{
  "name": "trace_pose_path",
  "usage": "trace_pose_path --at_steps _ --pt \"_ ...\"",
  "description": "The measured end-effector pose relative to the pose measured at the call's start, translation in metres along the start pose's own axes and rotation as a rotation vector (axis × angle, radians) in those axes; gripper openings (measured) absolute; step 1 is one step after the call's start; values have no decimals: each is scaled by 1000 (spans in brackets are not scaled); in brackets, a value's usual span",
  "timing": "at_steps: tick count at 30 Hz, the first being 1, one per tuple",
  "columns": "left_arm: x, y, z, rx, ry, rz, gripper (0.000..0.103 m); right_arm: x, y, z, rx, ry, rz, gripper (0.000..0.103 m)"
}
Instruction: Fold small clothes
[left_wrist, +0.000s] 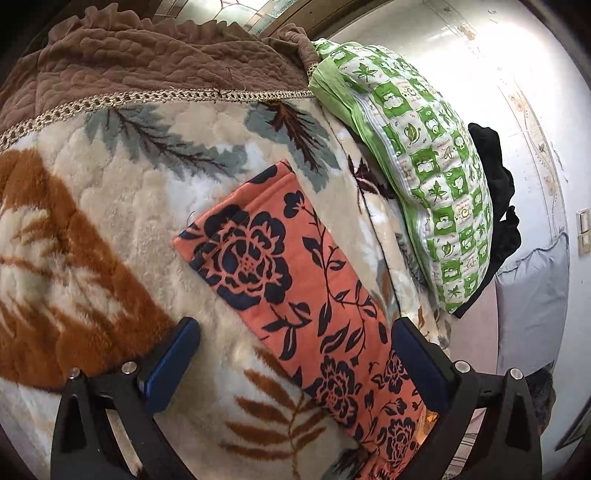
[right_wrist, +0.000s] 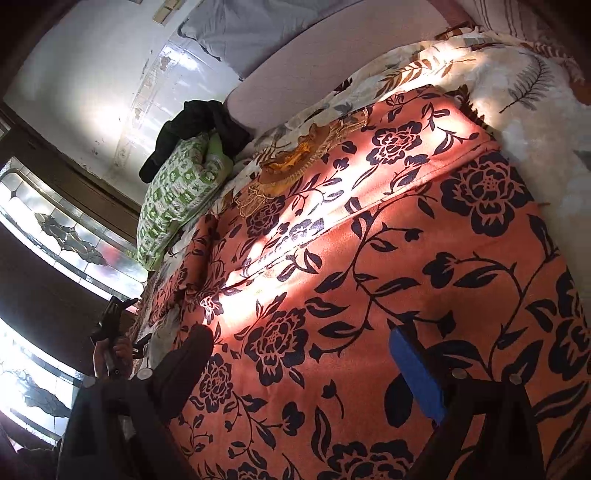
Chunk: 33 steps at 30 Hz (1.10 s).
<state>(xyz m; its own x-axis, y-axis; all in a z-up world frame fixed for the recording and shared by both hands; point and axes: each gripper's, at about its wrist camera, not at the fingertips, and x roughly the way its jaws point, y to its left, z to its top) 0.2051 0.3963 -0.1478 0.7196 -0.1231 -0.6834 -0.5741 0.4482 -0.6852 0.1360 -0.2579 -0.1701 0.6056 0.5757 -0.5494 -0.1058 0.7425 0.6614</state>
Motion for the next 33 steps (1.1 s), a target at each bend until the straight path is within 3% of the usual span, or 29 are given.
trace_pose_path --at_steps 5,6,7,8,9,11,13,15,19,23,26,29,31,33 --pt "13 -1 8 -50 -28 10 99 1 -2 -2 -7 1 -17 98" --pt "14 -2 8 -53 -37 30 86 2 -3 -2 -3 1 -16 98" --pt "17 -2 10 -55 -39 74 59 2 -5 -2 2 1 -15 98" --pt "19 0 13 -62 -39 120 39 1 -7 -2 7 -2 -17 98" --pt "24 4 17 -78 -15 157 6 1 -9 -2 13 -5 -20 98" --pt "30 8 23 -82 -1 164 4 0 -13 -2 22 -8 -21 98" --pt "25 -15 24 33 -26 241 4 -1 -18 -3 35 -14 -20 98" --pt "5 -56 20 174 -101 265 4 -4 -21 -3 39 -25 -10 98" --pt "-48 -175 -21 474 -218 155 4 -14 -26 -1 55 -59 33 98" --pt "-88 -301 -110 762 -245 -33 4 -27 -34 -4 85 -89 62 98" --pt "-86 -371 -197 937 -168 -152 4 -40 -41 -3 111 -125 87 98" --pt "-57 -411 -286 1063 -44 -225 4 -53 -46 -1 132 -158 111 98" --pt "-25 -420 -341 1121 75 -233 7 -60 -50 -1 142 -174 122 98" --pt "20 -416 -395 1208 215 -179 11 -67 -53 -1 154 -186 135 98"
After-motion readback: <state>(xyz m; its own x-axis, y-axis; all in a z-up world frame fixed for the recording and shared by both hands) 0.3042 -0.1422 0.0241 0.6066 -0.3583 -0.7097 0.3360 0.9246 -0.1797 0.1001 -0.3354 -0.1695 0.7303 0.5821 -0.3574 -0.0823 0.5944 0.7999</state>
